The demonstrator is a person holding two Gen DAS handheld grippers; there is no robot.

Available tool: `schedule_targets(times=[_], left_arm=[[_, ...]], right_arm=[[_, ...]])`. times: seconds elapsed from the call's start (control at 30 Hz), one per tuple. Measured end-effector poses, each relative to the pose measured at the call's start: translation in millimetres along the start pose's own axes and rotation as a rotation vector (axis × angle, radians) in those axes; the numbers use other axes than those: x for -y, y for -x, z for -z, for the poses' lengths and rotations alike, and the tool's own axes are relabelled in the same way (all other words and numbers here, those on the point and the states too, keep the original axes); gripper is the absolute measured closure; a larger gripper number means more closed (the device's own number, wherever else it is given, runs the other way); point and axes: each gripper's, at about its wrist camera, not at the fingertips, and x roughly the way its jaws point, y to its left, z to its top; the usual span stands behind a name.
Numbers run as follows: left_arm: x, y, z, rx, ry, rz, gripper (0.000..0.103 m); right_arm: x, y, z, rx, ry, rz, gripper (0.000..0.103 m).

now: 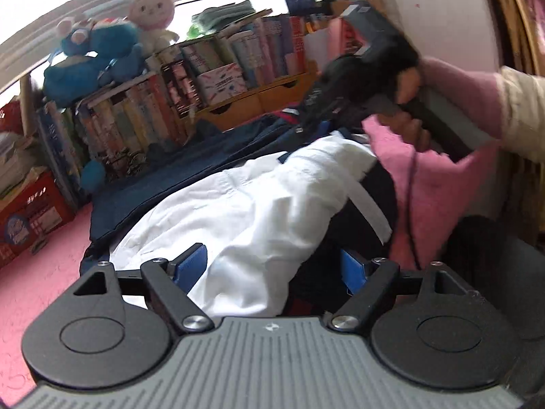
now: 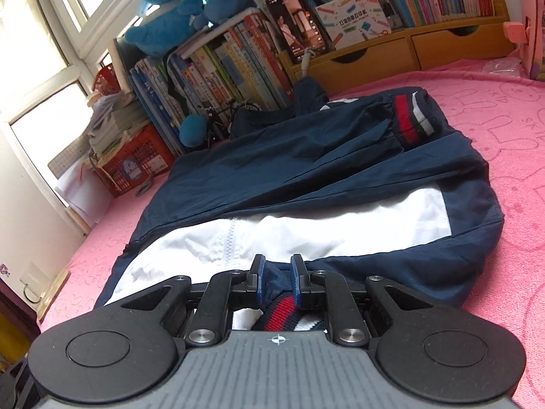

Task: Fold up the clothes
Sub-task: 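Open the right gripper to release the cuff on the jacket, then grasp the striped hem band with the left gripper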

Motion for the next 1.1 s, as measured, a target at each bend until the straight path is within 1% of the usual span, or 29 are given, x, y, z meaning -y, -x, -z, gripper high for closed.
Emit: schedule_targets(times=[0.1,0.17,0.23,0.33,0.37,0.4,0.47,0.53,0.6,0.63,0.7,0.73,0.77,0.83,0.87,0.93,1.03,1.1], left_arm=[[-26.2,-10.7,-14.4,0.011,0.059,-0.05,0.022],[-38.2,-17.0,-23.8,0.022,0.062,-0.1,0.024],[-47.7,-27.0,-31.2,0.014,0.057,-0.119,0.024],[-59.1,-48.4,-33.7,-0.036,0.067,-0.138,0.024],[-62.6,-53.1,-32.8,-0.048,0.082,-0.135,0.024],[-67.8,-56.8,-30.9,-0.058,0.116,-0.121,0.024],[-79.7,-61.8,-27.1,-0.072,0.194,-0.087,0.024],[-91.5,-62.3,-24.4,-0.073,0.268,-0.051,0.024],[-101.8,-54.4,-23.7,-0.057,0.323,-0.017,0.024],[-106.1,-48.1,-25.0,-0.041,0.337,-0.002,0.024],[-110.8,-31.8,-28.1,-0.006,0.334,0.022,0.024],[-112.0,-21.1,-30.1,0.017,0.319,0.023,0.024],[-113.1,-10.2,-32.1,0.04,0.303,0.022,0.024],[-116.0,15.0,-33.4,0.089,0.283,0.011,0.021],[-117.4,27.7,-33.9,0.114,0.274,0.006,0.019],[-120.4,53.2,-35.0,0.164,0.256,-0.006,0.017],[-119.0,79.5,-28.1,0.185,0.253,0.036,0.013],[-110.2,89.4,-21.6,0.175,0.214,0.056,0.011]], right_arm=[[5.1,22.1,1.5,0.046,0.045,0.019,0.079],[6.5,38.1,4.3,0.083,0.112,0.051,0.077],[6.6,51.2,9.0,0.11,0.198,0.1,0.075],[0.7,62.6,19.6,0.113,0.339,0.185,0.075],[-2.6,63.1,25.0,0.101,0.387,0.205,0.075],[-7.8,61.9,32.1,0.086,0.436,0.205,0.075],[-19.6,58.5,47.5,0.053,0.535,0.191,0.075],[-36.0,54.0,63.7,0.026,0.618,0.132,0.075],[-56.9,46.2,78.8,0.0,0.696,0.058,0.075],[-68.2,40.9,84.9,-0.008,0.733,0.027,0.074],[-91.0,29.4,96.1,-0.022,0.806,-0.031,0.07],[-101.3,23.7,100.2,-0.019,0.835,-0.042,0.067],[-111.2,18.0,103.8,-0.012,0.861,-0.047,0.067],[-124.7,9.7,103.3,0.007,0.86,-0.052,0.067],[-128.2,7.2,98.3,0.014,0.834,-0.068,0.067],[-129.7,1.9,81.4,0.03,0.736,-0.105,0.067],[-126.4,-8.8,54.7,0.048,0.585,-0.143,0.067],[-126.5,-19.7,38.1,0.061,0.496,-0.138,0.067]])
